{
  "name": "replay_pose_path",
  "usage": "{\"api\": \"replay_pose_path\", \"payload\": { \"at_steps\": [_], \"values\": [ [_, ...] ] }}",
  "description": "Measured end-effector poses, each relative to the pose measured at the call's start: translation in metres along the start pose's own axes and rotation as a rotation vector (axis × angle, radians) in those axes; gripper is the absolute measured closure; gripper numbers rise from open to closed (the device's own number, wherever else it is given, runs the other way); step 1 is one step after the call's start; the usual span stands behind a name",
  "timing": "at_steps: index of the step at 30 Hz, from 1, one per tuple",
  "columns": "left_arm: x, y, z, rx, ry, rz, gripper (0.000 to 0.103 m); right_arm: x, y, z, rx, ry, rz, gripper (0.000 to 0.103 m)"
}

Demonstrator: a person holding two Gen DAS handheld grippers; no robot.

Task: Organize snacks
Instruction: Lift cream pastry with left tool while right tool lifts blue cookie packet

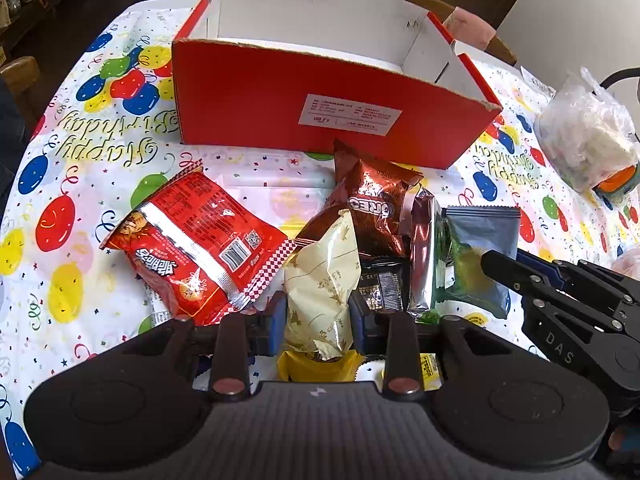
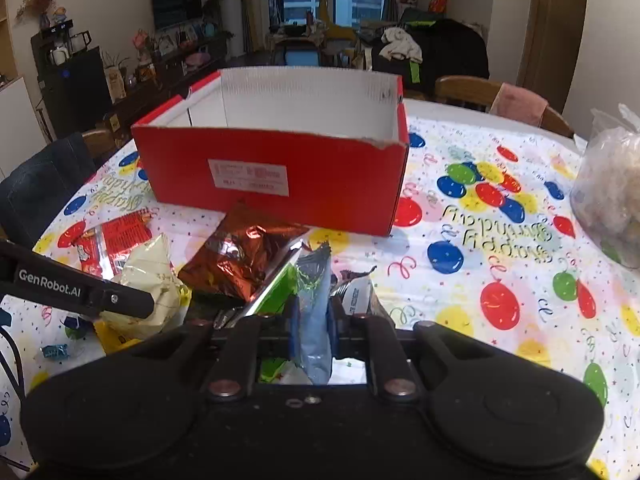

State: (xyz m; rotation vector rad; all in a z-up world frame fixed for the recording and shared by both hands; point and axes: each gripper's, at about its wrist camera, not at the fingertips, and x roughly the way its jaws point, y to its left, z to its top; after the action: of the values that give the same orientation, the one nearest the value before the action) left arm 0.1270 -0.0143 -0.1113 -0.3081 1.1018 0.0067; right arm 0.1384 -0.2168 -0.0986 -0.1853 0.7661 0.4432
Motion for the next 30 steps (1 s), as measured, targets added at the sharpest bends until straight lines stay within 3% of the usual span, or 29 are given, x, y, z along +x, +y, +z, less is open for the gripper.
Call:
{"api": "replay_pose_path", "payload": {
  "at_steps": [7, 16, 19, 24, 28, 30],
  "values": [
    [-0.022, 0.0, 0.003, 0.003, -0.05, 0.007, 0.071, -0.024, 0.001, 0.009, 0.005, -0.05, 0.006, 0.09],
    [-0.059, -0.009, 0.029, 0.034, -0.154, 0.003, 0.071, -0.049, 0.0, 0.046, -0.008, -0.142, 0.03, 0.09],
    [-0.059, -0.01, 0.04, 0.042, -0.153, 0.016, 0.071, -0.051, -0.003, 0.064, 0.004, -0.17, 0.041, 0.09],
    [-0.067, -0.012, 0.061, 0.048, -0.221, 0.027, 0.081, -0.047, -0.008, 0.092, 0.012, -0.217, 0.043, 0.09],
    [-0.069, -0.015, 0.085, 0.052, -0.259, 0.035, 0.081, -0.036, -0.012, 0.112, 0.015, -0.236, 0.044, 0.09],
    [-0.063, -0.012, 0.095, 0.056, -0.233, 0.024, 0.081, -0.031, -0.016, 0.117, 0.032, -0.237, 0.046, 0.09]
  ]
}}
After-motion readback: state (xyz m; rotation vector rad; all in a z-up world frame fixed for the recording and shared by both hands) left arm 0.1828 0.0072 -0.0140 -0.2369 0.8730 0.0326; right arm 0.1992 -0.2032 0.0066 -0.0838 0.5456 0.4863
